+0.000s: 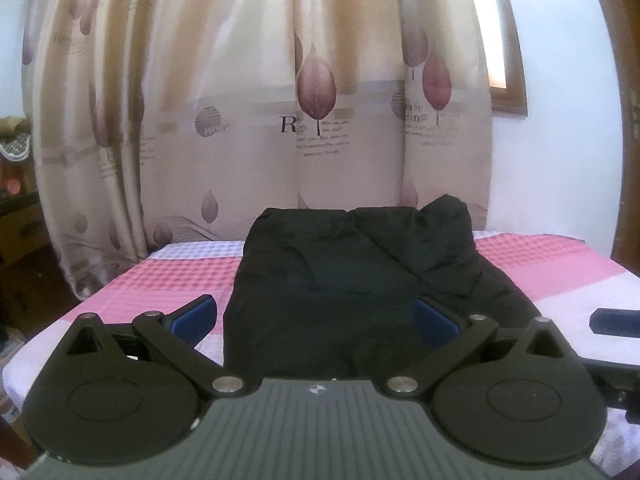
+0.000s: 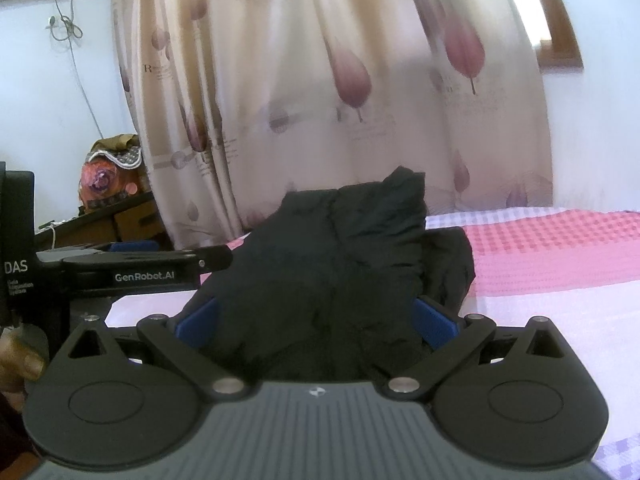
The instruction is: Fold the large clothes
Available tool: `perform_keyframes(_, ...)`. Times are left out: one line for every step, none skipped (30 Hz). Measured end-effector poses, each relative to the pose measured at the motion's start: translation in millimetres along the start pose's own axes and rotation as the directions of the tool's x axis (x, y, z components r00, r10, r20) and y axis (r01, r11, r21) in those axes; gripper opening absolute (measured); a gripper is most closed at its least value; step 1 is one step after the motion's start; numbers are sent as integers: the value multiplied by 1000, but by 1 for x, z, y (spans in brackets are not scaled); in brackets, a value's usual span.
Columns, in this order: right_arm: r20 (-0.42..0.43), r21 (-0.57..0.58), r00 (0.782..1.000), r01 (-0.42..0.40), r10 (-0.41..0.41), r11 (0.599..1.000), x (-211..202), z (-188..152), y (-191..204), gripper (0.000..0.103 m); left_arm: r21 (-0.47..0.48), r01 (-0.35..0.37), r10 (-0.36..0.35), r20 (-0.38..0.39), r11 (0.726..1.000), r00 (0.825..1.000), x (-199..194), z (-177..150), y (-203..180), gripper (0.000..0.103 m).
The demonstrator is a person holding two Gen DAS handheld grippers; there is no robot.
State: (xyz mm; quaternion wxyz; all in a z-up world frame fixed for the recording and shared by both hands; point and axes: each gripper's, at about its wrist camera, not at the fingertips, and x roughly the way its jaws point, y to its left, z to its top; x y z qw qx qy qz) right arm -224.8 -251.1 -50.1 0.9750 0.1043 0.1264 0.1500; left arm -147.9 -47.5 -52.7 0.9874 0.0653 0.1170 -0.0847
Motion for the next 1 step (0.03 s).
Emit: perform_keyframes(0,-3,1000,4,-4,1000,0,0,1,103,4,-5,5,-3,1000,1000,0,1,-1,103)
